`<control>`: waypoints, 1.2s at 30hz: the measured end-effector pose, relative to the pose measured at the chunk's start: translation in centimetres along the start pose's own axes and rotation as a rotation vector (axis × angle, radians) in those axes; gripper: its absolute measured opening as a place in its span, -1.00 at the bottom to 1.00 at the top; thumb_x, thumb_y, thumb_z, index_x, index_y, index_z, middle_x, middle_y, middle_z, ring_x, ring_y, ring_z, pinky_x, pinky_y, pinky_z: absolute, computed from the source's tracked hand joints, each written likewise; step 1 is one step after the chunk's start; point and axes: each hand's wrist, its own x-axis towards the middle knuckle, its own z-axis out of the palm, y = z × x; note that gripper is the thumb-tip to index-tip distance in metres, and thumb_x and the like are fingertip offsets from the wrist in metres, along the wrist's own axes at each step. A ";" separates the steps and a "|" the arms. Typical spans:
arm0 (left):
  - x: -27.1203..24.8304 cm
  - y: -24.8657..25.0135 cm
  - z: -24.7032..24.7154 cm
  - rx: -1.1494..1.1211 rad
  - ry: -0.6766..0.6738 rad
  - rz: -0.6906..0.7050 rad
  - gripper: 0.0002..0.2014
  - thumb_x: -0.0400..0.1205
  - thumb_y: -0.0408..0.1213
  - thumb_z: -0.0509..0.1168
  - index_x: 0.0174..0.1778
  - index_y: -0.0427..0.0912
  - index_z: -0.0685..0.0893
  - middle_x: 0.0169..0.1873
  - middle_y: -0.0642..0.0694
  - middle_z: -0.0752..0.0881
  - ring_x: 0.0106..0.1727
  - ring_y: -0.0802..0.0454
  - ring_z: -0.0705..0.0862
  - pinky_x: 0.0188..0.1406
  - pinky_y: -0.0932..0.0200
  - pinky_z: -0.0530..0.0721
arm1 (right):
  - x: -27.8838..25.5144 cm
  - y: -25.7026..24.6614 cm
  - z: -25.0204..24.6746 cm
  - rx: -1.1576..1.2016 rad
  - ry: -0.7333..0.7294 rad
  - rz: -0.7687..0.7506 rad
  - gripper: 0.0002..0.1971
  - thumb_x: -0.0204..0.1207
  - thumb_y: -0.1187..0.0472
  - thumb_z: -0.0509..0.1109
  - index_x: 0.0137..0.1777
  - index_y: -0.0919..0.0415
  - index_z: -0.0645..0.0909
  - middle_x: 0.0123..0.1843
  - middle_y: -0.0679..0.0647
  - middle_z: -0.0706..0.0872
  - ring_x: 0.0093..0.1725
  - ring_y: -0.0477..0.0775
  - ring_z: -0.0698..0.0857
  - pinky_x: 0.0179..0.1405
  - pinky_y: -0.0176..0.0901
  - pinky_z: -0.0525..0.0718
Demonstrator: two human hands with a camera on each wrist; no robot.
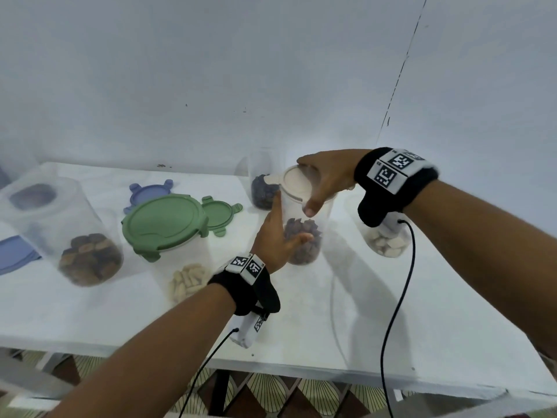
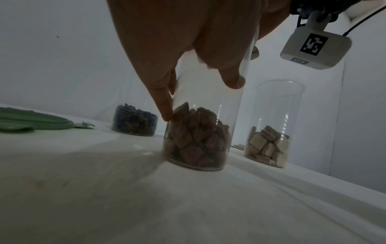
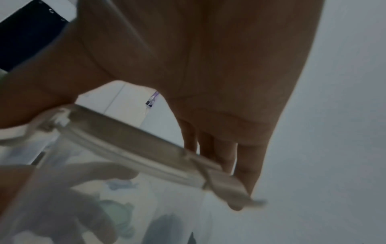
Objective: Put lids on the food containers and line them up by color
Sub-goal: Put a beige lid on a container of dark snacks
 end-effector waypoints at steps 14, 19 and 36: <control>-0.1 0.4 -0.2 0.019 0.012 -0.042 0.08 0.39 0.08 0.46 0.69 0.13 -0.12 0.55 -0.07 0.44 0.45 -0.03 0.50 0.41 -0.15 0.57 | 1.5 -0.1 1.7 -0.023 0.101 -0.004 -0.04 -0.01 -0.05 0.63 0.42 0.03 0.26 0.20 0.01 0.43 0.05 0.14 0.59 -0.06 0.02 0.67; -0.1 0.4 -0.3 0.037 -0.011 -0.047 0.13 0.31 0.27 0.42 0.69 0.10 -0.09 0.55 -0.05 0.44 0.48 -0.07 0.50 0.40 -0.18 0.58 | 1.1 0.6 1.7 0.042 0.093 -0.029 0.04 0.10 -0.06 0.67 0.56 0.04 0.19 0.34 0.02 0.39 0.26 0.10 0.52 0.14 -0.07 0.57; -0.1 0.5 -1.2 -0.033 -0.111 -0.029 0.09 0.45 -0.03 0.49 0.62 0.23 -0.25 0.61 0.07 0.34 0.55 0.11 0.36 0.60 0.02 0.36 | 0.2 1.1 2.7 0.188 0.099 -0.033 0.20 0.11 -0.19 0.67 0.66 -0.05 -0.01 0.62 0.05 0.24 0.57 0.10 0.30 0.52 -0.03 0.33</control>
